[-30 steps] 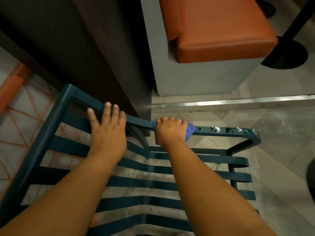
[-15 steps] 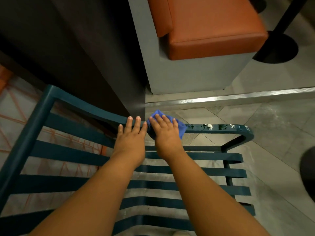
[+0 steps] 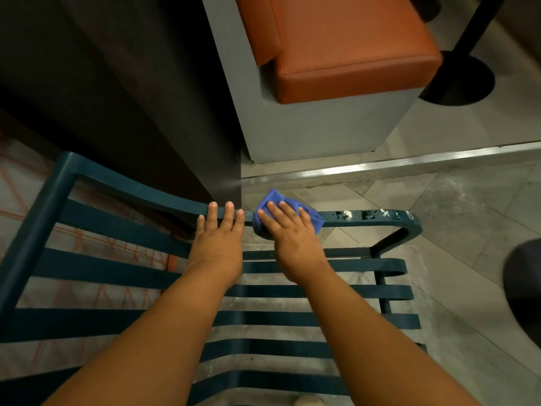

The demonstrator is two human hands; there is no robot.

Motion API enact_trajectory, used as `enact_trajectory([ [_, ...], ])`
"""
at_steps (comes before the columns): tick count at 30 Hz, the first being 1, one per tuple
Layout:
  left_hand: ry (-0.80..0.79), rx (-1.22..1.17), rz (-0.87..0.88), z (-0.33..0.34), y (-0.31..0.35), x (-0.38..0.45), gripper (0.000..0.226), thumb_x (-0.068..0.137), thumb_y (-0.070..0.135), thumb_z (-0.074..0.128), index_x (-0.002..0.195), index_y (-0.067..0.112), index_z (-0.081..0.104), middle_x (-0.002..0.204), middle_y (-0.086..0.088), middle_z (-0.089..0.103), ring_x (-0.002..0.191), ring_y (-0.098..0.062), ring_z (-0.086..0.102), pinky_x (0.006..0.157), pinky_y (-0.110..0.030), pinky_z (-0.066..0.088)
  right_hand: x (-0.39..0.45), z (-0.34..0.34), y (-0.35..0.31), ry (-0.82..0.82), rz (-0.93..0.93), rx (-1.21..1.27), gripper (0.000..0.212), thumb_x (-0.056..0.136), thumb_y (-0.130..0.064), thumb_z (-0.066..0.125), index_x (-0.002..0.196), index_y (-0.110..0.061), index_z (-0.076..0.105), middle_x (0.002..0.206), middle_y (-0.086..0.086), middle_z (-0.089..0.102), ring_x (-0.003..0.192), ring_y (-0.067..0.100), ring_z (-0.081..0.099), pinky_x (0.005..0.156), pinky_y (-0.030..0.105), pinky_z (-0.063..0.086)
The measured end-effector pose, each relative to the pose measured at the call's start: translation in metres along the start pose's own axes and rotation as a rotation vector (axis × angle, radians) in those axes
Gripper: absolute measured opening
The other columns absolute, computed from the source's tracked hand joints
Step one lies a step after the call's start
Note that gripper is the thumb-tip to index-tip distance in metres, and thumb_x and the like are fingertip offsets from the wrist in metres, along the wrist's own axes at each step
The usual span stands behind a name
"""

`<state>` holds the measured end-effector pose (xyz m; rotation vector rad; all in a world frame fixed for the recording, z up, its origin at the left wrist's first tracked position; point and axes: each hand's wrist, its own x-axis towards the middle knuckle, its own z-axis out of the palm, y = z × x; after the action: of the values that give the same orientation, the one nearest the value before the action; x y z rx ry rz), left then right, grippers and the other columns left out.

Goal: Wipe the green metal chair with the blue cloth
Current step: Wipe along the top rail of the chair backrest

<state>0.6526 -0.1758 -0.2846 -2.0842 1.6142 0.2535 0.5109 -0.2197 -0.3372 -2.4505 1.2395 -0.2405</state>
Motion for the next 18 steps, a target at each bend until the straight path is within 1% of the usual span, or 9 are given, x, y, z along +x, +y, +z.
enact_trajectory([
  [3,0.006,0.009,0.018,0.000,-0.001,0.000,0.100,0.084,0.008,0.058,0.146,0.021,-0.019,0.155,-0.006,-0.023,0.140,-0.035,-0.022,0.113,-0.048,-0.008,0.008,-0.011,0.020,-0.026,0.114,-0.040,0.059,0.092,-0.021,0.054,0.146,-0.028,0.031,0.155,0.003,0.031,0.144,0.024,0.020,0.119,0.046,-0.003],
  [5,0.009,0.011,0.010,0.000,0.000,0.001,0.097,0.085,0.006,0.056,0.146,0.020,-0.018,0.155,-0.006,-0.023,0.140,-0.035,-0.022,0.114,-0.048,-0.008,0.028,-0.020,0.013,-0.067,0.250,-0.058,0.041,0.091,-0.026,0.054,0.132,-0.022,0.048,0.137,0.008,0.052,0.133,0.028,0.038,0.118,0.050,0.007],
  [6,0.007,0.014,0.003,0.000,0.002,0.001,0.096,0.085,0.006,0.055,0.146,0.019,-0.018,0.156,-0.006,-0.022,0.140,-0.035,-0.021,0.113,-0.048,-0.008,0.035,-0.021,0.005,-0.092,0.294,-0.069,0.037,0.091,-0.025,0.053,0.128,-0.020,0.051,0.133,0.009,0.054,0.132,0.030,0.039,0.117,0.051,0.007],
  [8,-0.001,0.023,-0.007,0.000,0.004,0.002,0.097,0.085,0.006,0.056,0.146,0.019,-0.019,0.155,-0.006,-0.023,0.140,-0.035,-0.021,0.113,-0.048,-0.008,0.036,-0.014,-0.010,-0.107,0.269,-0.060,0.049,0.090,-0.021,0.053,0.139,-0.021,0.042,0.146,0.010,0.042,0.140,0.030,0.026,0.117,0.052,0.002],
  [11,0.001,0.026,-0.006,0.002,0.003,0.004,0.100,0.083,0.006,0.058,0.145,0.020,-0.019,0.155,-0.006,-0.024,0.140,-0.035,-0.021,0.113,-0.048,-0.008,0.008,-0.004,-0.004,-0.060,0.069,-0.010,0.073,0.092,-0.012,0.051,0.152,-0.029,0.013,0.162,0.000,0.007,0.148,0.022,-0.003,0.115,0.045,-0.014],
  [13,0.003,0.028,0.011,0.003,0.001,0.004,0.103,0.082,0.006,0.060,0.145,0.020,-0.020,0.155,-0.006,-0.024,0.140,-0.035,-0.022,0.113,-0.048,-0.008,-0.004,-0.010,0.017,-0.059,0.020,-0.027,0.074,0.092,-0.011,0.051,0.152,-0.031,0.013,0.162,-0.002,0.006,0.148,0.019,-0.003,0.116,0.044,-0.014],
  [15,-0.007,0.034,0.025,0.002,0.000,0.005,0.102,0.082,0.006,0.060,0.145,0.020,-0.020,0.155,-0.006,-0.024,0.140,-0.035,-0.022,0.113,-0.048,-0.008,0.000,-0.020,0.031,-0.057,0.112,-0.052,0.062,0.091,-0.017,0.055,0.147,-0.029,0.029,0.156,0.003,0.028,0.145,0.025,0.018,0.119,0.047,0.000],
  [17,-0.014,0.036,0.019,0.001,0.000,0.005,0.101,0.083,0.005,0.059,0.146,0.019,-0.019,0.155,-0.007,-0.024,0.140,-0.036,-0.021,0.112,-0.048,-0.009,0.017,-0.033,0.030,-0.094,0.267,-0.087,0.039,0.091,-0.026,0.052,0.130,-0.024,0.050,0.132,0.007,0.055,0.126,0.030,0.042,0.114,0.048,0.017],
  [18,-0.016,0.034,0.017,0.001,0.001,0.005,0.101,0.083,0.005,0.059,0.146,0.019,-0.019,0.155,-0.007,-0.024,0.140,-0.036,-0.021,0.112,-0.047,-0.009,0.028,-0.036,0.022,-0.148,0.315,-0.094,0.035,0.089,-0.027,0.051,0.123,-0.022,0.054,0.122,0.009,0.059,0.119,0.031,0.046,0.110,0.050,0.021],
])
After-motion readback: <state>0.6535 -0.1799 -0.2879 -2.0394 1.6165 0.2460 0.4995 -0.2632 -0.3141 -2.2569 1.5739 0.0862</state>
